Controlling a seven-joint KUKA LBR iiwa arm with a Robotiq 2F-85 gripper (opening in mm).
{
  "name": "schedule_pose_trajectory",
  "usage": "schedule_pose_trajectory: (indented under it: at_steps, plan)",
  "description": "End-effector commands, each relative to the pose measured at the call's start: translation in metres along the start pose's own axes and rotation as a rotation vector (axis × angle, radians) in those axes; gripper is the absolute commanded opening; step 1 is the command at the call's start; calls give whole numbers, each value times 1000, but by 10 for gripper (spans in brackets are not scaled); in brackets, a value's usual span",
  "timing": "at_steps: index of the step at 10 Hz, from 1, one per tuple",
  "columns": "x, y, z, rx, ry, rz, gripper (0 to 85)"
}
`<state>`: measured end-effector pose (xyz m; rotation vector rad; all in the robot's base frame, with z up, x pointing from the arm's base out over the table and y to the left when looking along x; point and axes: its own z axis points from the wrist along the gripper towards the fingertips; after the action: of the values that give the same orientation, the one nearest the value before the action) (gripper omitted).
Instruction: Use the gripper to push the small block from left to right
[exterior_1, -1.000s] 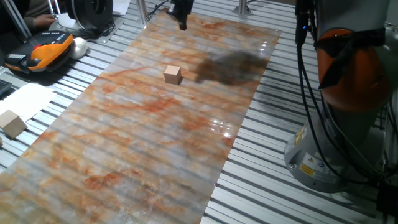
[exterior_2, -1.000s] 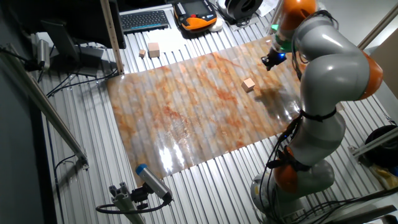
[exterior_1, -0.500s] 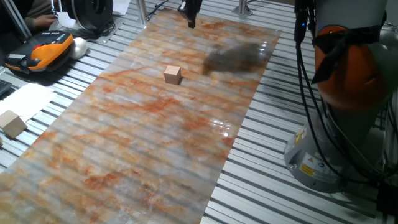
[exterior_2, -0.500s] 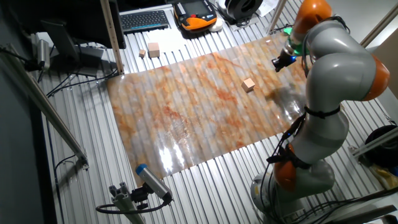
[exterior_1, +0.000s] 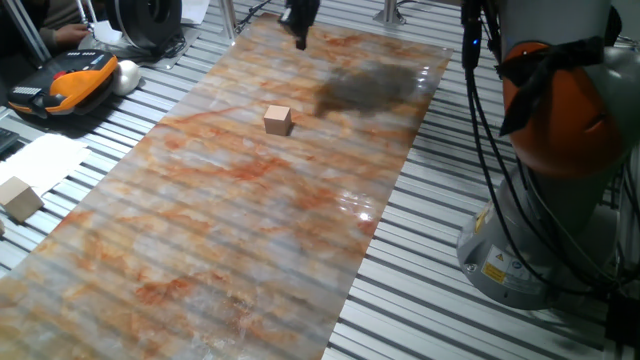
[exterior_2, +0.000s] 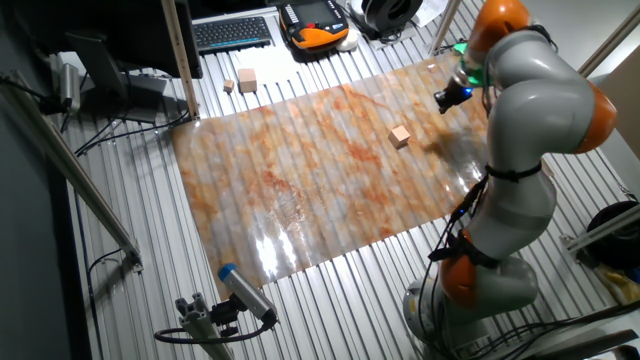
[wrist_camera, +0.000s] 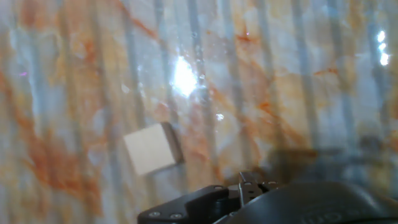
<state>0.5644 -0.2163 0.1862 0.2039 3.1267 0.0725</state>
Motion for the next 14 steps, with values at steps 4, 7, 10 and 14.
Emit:
schedule_pose_trajectory:
  at_steps: [4, 7, 10, 14]
  plan:
    - [-3, 30, 0, 20, 1, 32, 0]
    - [-3, 30, 0, 26, 1, 58, 0]
    - [-3, 30, 0, 51, -1, 105, 0]
    - [-3, 30, 0, 37, 20, 20, 0]
